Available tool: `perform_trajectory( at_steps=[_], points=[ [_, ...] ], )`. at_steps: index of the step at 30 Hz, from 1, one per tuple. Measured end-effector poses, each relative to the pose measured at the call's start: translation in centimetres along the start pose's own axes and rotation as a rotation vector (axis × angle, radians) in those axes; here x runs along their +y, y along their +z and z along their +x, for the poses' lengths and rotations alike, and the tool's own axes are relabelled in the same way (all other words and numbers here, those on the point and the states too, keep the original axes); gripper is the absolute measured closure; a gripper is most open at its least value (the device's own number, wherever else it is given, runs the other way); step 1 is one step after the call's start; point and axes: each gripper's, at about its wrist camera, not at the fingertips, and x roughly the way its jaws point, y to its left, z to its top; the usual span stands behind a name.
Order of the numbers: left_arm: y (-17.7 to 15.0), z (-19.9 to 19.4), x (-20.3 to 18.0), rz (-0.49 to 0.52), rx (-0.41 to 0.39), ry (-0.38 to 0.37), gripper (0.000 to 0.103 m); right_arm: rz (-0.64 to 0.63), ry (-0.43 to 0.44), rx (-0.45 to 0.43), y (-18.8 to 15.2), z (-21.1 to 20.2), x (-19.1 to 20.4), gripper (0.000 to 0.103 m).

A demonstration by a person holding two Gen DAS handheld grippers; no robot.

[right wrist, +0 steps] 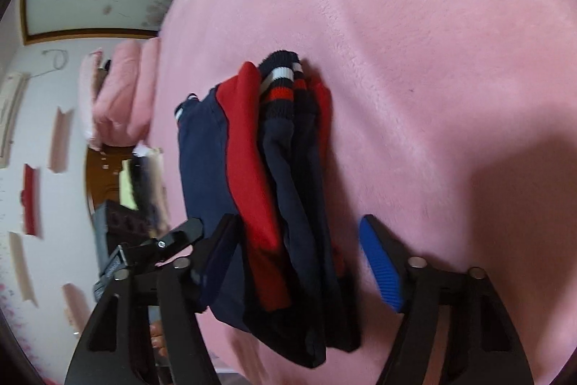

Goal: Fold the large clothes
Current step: 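Grasp the folded jacket bundle edge with both tools and lift it, then carry the lifted jacket bundle with both tools onto the pale green clothes stack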

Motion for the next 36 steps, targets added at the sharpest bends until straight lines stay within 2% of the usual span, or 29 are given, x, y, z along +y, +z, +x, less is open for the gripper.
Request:
perform_trajectory(
  at_steps=[1, 4, 6, 13, 18, 21, 25, 31, 36],
  points=[
    [0.2, 0.2, -0.4, 0.022, 0.005, 0.01, 0.027, -0.003, 0.017, 0.005, 0.1, 0.1, -0.1, 0.049],
    [0.5, 0.7, -1.7, 0.071, 0.003, 0.038, 0.031, -0.008, 0.031, 0.011, 0.0, 0.3, -0.1, 0.056],
    [0.7, 1.0, -2.8, 0.104, 0.001, 0.059, 0.042, 0.001, 0.044, 0.001, -0.3, 0.2, -0.2, 0.058],
    [0.3, 0.8, -5.4, 0.135, -0.023, 0.141, 0.061, 0.039, 0.089, -0.048, -1.3, 0.1, -1.1, 0.072],
    [-0.3, 0.5, -8.0, 0.164, -0.057, 0.192, 0.07, 0.035, 0.083, -0.068, -1.4, -0.5, -0.7, 0.075],
    [-0.8, -0.3, -8.6, 0.164, -0.059, 0.189, 0.073, 0.025, 0.08, -0.081, -1.9, -1.0, -0.2, 0.077],
    [-1.7, -2.8, -6.4, 0.157, -0.058, 0.184, 0.073, 0.005, 0.085, -0.076, -3.1, -1.7, 1.0, 0.078],
    [-4.3, -7.8, -1.2, 0.093, -0.049, 0.186, 0.074, -0.059, 0.063, -0.018, -6.9, 1.0, 5.3, 0.078],
    [-5.7, -13.8, 4.1, 0.057, -0.06, 0.265, 0.074, -0.065, 0.082, 0.024, -11.4, 5.1, 9.2, 0.079]
  ],
)
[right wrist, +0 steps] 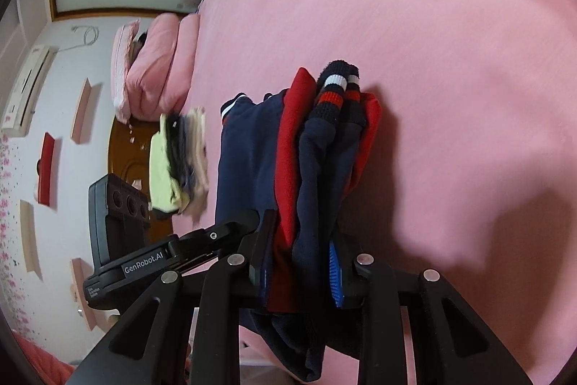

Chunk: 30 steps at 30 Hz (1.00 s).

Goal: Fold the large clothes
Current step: 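Carry the lifted jacket bundle with both tools onto the pale green clothes stack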

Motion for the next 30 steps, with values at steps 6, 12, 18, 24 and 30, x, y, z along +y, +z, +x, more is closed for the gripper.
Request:
perform_trajectory(
  at_steps=[6, 12, 18, 24, 30],
  points=[
    [1.1, -7.5, 9.4, -0.02, -0.045, 0.074, 0.074, -0.002, 0.082, 0.025, -3.3, 7.2, 6.5, 0.079],
    [4.3, -16.6, 17.1, -0.006, -0.147, 0.19, 0.074, -0.084, 0.195, 0.063, -5.6, 16.6, 16.9, 0.079],
    [7.7, -25.6, 22.5, 0.023, -0.296, 0.304, 0.074, -0.123, 0.337, 0.086, -6.2, 24.8, 27.7, 0.079],
    [11.3, -33.1, 27.4, 0.048, -0.441, 0.384, 0.074, -0.229, 0.435, 0.064, -5.1, 29.4, 37.5, 0.079],
    [15.5, -37.0, 31.0, 0.039, -0.504, 0.43, 0.074, -0.291, 0.465, 0.044, -3.3, 32.6, 45.4, 0.079]
  ],
)
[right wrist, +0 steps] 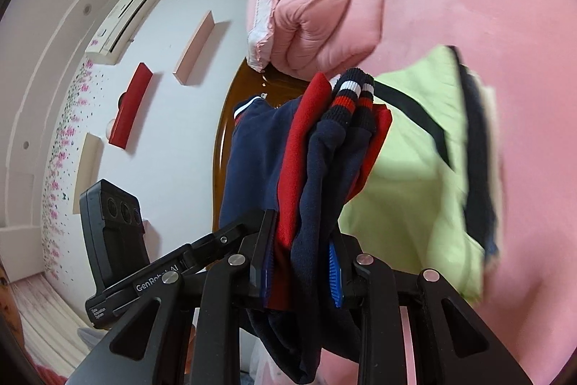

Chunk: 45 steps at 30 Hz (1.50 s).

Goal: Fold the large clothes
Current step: 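Carry the lifted jacket bundle with both tools onto the pale green clothes stack, then open both tools to drop the jacket onto the stack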

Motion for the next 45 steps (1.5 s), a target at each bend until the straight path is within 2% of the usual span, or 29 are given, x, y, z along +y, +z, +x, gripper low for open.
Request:
perform_trajectory(
  at_steps=[4, 8, 12, 14, 16, 17, 19, 23, 33, 39, 41, 43, 45],
  points=[
    [2.5, 1.4, 0.2, 0.014, -0.036, 0.002, 0.074, -0.045, -0.001, -0.024, 1.5, 2.1, 1.8, 0.079],
    [4.5, 5.6, 2.0, 0.002, -0.034, -0.018, 0.074, -0.046, -0.02, -0.036, 3.1, 4.6, 0.9, 0.079],
    [4.5, 13.7, 3.1, -0.011, 0.01, -0.048, 0.074, -0.063, -0.123, -0.038, 4.0, 7.0, -2.4, 0.079],
    [4.0, 18.5, 3.3, 0.006, 0.092, -0.012, 0.074, -0.041, -0.229, 0.002, 4.5, 10.0, -4.9, 0.079],
    [3.4, 20.9, 2.9, 0.036, 0.083, 0.021, 0.074, -0.029, -0.321, 0.063, 4.2, 12.1, -7.5, 0.079],
    [3.1, 21.2, 2.4, 0.079, 0.04, 0.039, 0.073, -0.063, -0.349, 0.061, 3.8, 12.6, -7.9, 0.08],
    [2.9, 21.5, 1.7, 0.125, 0.005, 0.064, 0.073, -0.105, -0.351, 0.041, 3.8, 13.1, -8.1, 0.08],
    [2.9, 21.9, 1.6, 0.117, 0.008, 0.044, 0.073, -0.064, -0.319, 0.044, 3.9, 13.0, -8.9, 0.08],
    [2.5, 20.9, 1.0, 0.109, 0.006, 0.044, 0.073, -0.082, -0.355, 0.046, 5.1, 13.3, -10.3, 0.079],
    [1.3, 19.4, 0.6, 0.081, -0.008, 0.057, 0.072, -0.107, -0.408, 0.068, 5.3, 13.6, -9.1, 0.069],
    [1.0, 19.0, 0.6, 0.058, -0.014, 0.069, 0.068, -0.13, -0.433, 0.088, 5.2, 13.6, -8.7, 0.067],
    [0.5, 18.4, 0.7, 0.035, -0.026, 0.086, 0.058, -0.162, -0.459, 0.101, 5.0, 13.5, -8.3, 0.063],
    [-0.3, 17.5, 0.6, 0.021, -0.064, 0.167, 0.031, -0.189, -0.481, 0.107, 4.6, 13.2, -7.9, 0.058]
  ],
)
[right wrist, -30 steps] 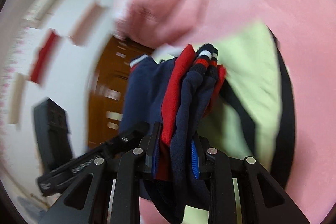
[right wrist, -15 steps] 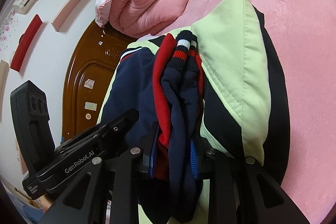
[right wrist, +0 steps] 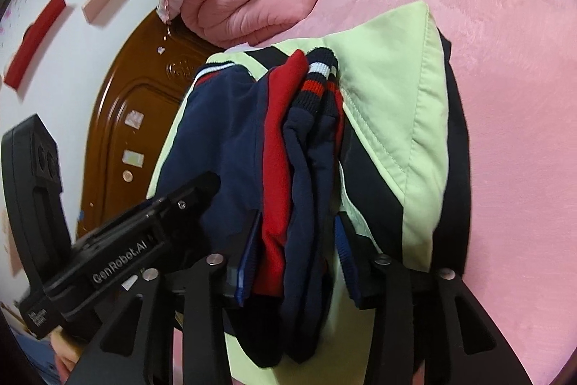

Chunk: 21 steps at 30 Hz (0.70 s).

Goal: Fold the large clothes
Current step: 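Open both tools to drop the jacket onto the stack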

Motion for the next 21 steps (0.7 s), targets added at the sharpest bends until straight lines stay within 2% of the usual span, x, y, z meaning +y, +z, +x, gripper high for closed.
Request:
perform_trajectory(
  at_steps=[2, 6, 9, 12, 15, 18, 21],
  points=[
    [-1.1, -0.9, -0.1, -0.006, -0.035, 0.031, 0.02, -0.01, -0.01, 0.006, -0.4, -0.4, 0.2, 0.051],
    [-4.0, -3.1, 0.5, -0.093, -0.085, 0.038, 0.02, -0.04, -0.01, -0.006, -1.9, -1.8, 0.7, 0.034],
    [-6.6, -4.8, 0.9, -0.172, -0.086, 0.061, 0.02, -0.092, -0.045, -0.02, -3.6, -3.2, 1.5, 0.026],
    [-9.6, -6.3, 0.8, -0.24, -0.026, 0.1, 0.02, -0.155, -0.153, -0.016, -5.8, -5.3, 2.2, 0.015],
    [-13.2, -7.6, 0.2, -0.293, 0.062, 0.13, 0.02, -0.215, -0.213, -0.022, -8.6, -8.3, 2.0, 0.015],
    [-17.8, -8.8, -1.0, -0.365, 0.187, 0.118, 0.02, -0.237, -0.282, 0.007, -11.9, -11.3, 0.8, 0.015],
    [-22.1, -10.1, -3.4, -0.396, 0.312, 0.08, 0.02, -0.236, -0.35, 0.076, -16.1, -14.8, -1.8, 0.013]
  ],
)
